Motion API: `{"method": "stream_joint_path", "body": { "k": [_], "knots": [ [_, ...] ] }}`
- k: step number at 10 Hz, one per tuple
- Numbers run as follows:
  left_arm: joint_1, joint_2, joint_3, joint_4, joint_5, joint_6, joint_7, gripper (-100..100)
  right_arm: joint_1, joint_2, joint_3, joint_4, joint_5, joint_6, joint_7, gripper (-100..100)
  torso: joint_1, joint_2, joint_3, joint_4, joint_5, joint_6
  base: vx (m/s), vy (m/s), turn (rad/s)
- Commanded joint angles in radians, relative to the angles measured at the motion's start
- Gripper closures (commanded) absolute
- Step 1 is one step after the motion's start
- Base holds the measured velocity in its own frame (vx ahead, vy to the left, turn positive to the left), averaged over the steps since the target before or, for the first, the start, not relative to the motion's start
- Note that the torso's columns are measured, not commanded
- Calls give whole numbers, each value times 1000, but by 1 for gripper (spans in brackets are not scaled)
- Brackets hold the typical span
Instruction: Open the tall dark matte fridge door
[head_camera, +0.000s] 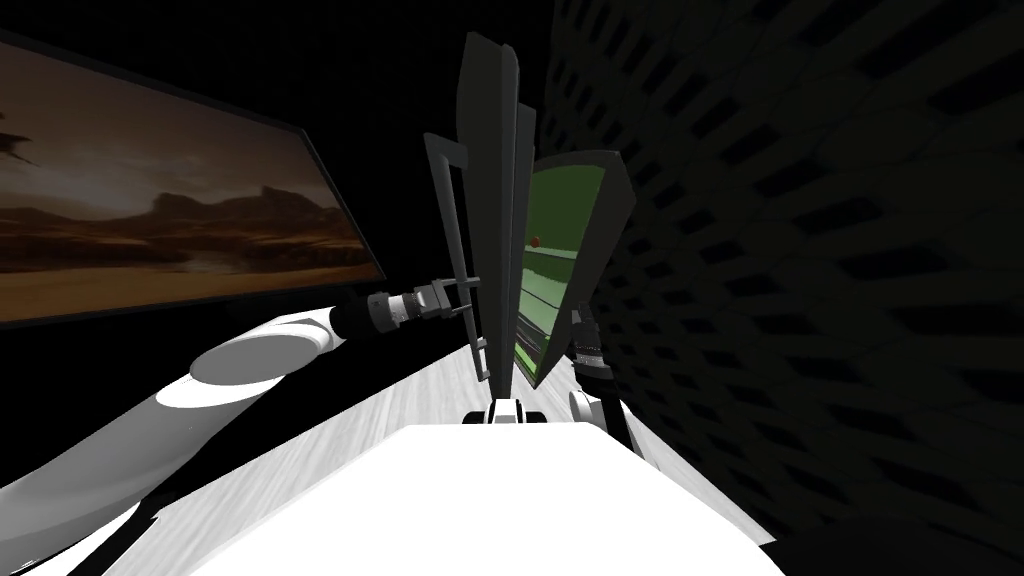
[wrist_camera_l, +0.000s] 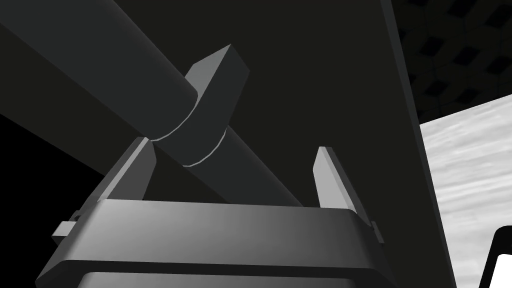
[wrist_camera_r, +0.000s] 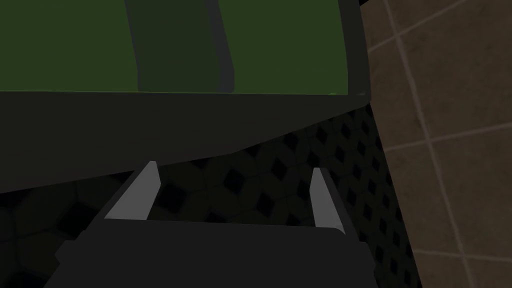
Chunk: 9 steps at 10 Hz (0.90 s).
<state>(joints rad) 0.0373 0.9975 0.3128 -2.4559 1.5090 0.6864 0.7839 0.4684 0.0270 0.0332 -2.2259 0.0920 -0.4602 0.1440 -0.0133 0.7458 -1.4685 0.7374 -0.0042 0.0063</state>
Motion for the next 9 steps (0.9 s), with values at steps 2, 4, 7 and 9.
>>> {"method": "stream_joint_path", "body": {
  "k": [2, 4, 7, 9],
  "knots": [
    [-4, -1, -19, -14, 29, 12, -28, 100, 0, 0, 0, 0, 0, 0, 0, 0, -5, 3, 3, 0, -1, -1, 1, -7, -3],
    [-4, -1, -19, -14, 29, 12, -28, 100, 0, 0, 0, 0, 0, 0, 0, 0, -5, 2, 2, 0, -2, 0, 0, -2, -4],
    [-13, -10, -12, -32, 22, -11, -40, 100, 0, 0, 0, 0, 0, 0, 0, 0, -7, 2, 3, 0, -2, -1, 2, -11, -35],
    [-17, -13, -17, -51, 24, -15, -50, 100, 0, 0, 0, 0, 0, 0, 0, 0, -9, 5, 2, 6, -7, 5, -29, 154, -79]
  ]
}}
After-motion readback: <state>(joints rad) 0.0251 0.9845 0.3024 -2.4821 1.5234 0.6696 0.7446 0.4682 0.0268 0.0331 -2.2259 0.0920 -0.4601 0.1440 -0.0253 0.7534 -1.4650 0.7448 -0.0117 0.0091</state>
